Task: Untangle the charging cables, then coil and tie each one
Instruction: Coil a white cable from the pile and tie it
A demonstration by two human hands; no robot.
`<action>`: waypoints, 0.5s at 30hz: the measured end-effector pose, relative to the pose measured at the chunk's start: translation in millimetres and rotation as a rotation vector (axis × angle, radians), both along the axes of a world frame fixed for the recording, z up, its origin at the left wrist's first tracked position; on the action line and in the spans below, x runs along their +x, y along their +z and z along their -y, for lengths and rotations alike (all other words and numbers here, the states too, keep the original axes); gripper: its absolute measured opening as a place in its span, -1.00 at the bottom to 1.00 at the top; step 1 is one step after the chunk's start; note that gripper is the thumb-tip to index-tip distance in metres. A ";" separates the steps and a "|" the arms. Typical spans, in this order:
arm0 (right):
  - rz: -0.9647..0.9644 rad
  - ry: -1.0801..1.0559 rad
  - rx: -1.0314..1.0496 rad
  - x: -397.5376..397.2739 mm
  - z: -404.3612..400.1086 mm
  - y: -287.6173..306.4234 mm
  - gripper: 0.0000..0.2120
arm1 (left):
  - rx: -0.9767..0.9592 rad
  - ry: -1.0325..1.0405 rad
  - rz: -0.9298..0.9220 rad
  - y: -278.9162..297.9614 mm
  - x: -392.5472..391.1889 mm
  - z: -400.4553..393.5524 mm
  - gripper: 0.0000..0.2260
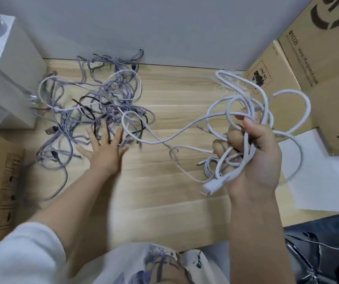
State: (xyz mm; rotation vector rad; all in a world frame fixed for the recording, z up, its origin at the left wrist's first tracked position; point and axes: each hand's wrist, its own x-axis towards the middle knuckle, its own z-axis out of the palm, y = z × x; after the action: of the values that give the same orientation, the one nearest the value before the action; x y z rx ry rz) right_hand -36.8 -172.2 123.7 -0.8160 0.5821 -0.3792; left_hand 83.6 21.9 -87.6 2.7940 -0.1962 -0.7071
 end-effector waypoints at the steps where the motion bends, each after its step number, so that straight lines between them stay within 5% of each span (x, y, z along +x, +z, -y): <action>1: 0.022 0.015 0.018 0.0 -0.1 0.6 -0.82 | 0.012 0.016 -0.016 1.2 13.0 -0.5 -0.47; 10: -0.038 0.076 0.044 2.5 8.4 -5.1 -0.79 | -0.028 0.104 -0.143 17.4 63.2 11.2 -0.31; 15: 0.004 0.101 0.096 4.7 7.5 -16.4 -0.86 | -0.453 0.234 -0.019 65.7 22.2 31.0 -0.08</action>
State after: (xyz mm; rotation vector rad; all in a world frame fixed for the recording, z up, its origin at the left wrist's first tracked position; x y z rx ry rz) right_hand -32.1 -179.7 107.3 -0.7493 0.5487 -0.2587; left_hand 105.8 -9.1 -21.9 2.3286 -0.0188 -0.5509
